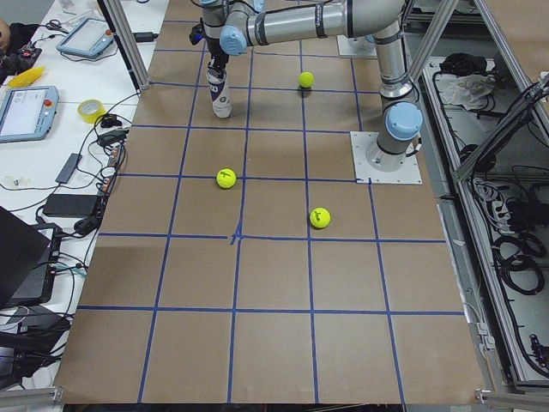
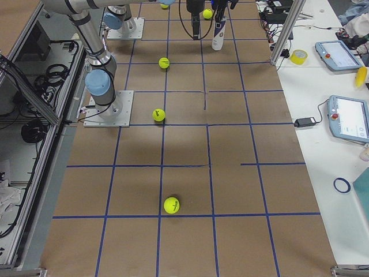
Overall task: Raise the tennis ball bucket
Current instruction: 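Open the left gripper and raise it off the standing can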
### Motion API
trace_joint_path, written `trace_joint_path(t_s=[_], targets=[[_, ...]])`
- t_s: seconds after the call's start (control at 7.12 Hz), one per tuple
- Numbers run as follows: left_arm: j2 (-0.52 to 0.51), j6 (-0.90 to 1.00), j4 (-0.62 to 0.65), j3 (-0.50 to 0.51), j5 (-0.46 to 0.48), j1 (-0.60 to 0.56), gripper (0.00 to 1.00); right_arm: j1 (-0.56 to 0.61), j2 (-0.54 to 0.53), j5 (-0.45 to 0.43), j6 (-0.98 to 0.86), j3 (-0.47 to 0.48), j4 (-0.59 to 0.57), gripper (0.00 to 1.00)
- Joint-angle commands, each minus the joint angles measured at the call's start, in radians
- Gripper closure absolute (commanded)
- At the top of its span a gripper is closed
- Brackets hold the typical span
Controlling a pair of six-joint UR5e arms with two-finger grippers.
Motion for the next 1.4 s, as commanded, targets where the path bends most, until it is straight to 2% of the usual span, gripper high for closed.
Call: trace_joint_path(t_s=[0.0,0.14,0.28,0.7,0.98,1.12,1.26], targets=[[0.012,-0.009,-0.010,0.007,-0.001,-0.002,0.01,0.000,0.000,0.000,0.000,0.000,0.001,0.00],[0.025,-0.013,-0.013,0.009,0.000,-0.013,0.00,0.000,0.000,0.000,0.000,0.000,0.003,0.00],[0.044,-0.103,-0.015,0.028,0.005,-0.036,0.00,0.000,0.000,0.000,-0.002,0.000,0.004,0.00],[0.149,-0.154,-0.220,0.095,0.014,-0.033,0.00,0.000,0.000,0.000,-0.012,0.000,0.009,0.00],[0.223,-0.154,-0.271,0.066,0.017,0.109,0.00,0.002,0.000,0.000,-0.011,0.000,0.009,0.00],[0.268,-0.147,-0.283,0.031,0.022,0.137,0.00,0.003,0.000,0.001,-0.009,0.000,0.009,0.00],[0.314,-0.142,-0.304,-0.029,0.075,0.154,0.00,0.002,0.000,0.001,-0.008,0.000,0.009,0.00]])
